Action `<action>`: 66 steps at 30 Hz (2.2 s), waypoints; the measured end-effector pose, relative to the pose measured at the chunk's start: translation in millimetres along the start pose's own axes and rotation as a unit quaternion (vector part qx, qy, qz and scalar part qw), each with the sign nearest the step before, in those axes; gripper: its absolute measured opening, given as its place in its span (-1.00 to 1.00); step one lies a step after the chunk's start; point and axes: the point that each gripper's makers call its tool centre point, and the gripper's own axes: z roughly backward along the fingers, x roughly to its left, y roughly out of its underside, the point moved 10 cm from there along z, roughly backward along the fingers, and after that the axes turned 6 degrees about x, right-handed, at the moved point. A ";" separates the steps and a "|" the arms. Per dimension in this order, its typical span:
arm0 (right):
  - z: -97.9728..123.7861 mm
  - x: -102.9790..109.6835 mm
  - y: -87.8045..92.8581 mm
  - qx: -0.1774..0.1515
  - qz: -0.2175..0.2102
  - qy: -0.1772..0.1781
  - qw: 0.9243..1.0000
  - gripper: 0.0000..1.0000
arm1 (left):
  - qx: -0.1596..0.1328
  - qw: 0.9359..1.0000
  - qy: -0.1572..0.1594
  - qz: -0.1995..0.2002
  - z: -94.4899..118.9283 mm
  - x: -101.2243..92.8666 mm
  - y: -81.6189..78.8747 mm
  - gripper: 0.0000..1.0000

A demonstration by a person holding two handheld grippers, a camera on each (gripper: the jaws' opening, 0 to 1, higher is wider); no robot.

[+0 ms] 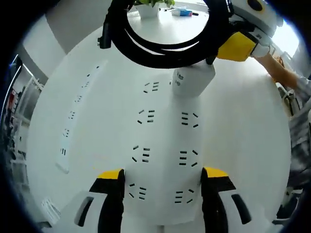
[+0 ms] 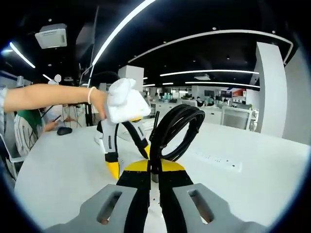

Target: Straighten the power strip on the desk, plug the charger into it

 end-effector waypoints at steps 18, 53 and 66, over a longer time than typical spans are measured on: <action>1.3 5.9 5.1 -0.020 0.037 0.005 0.999 -0.91 | 0.072 0.997 0.018 -0.035 -4.6 5.8 -12.1 0.31; -3.7 -3.7 -35.5 0.195 0.236 -0.153 0.940 -0.88 | 0.153 0.983 0.022 -0.094 -6.6 3.1 -29.0 0.30; -13.6 -2.4 -52.6 0.274 0.278 -0.173 0.904 -0.88 | 0.152 0.984 0.022 -0.094 -6.2 4.2 -26.5 0.30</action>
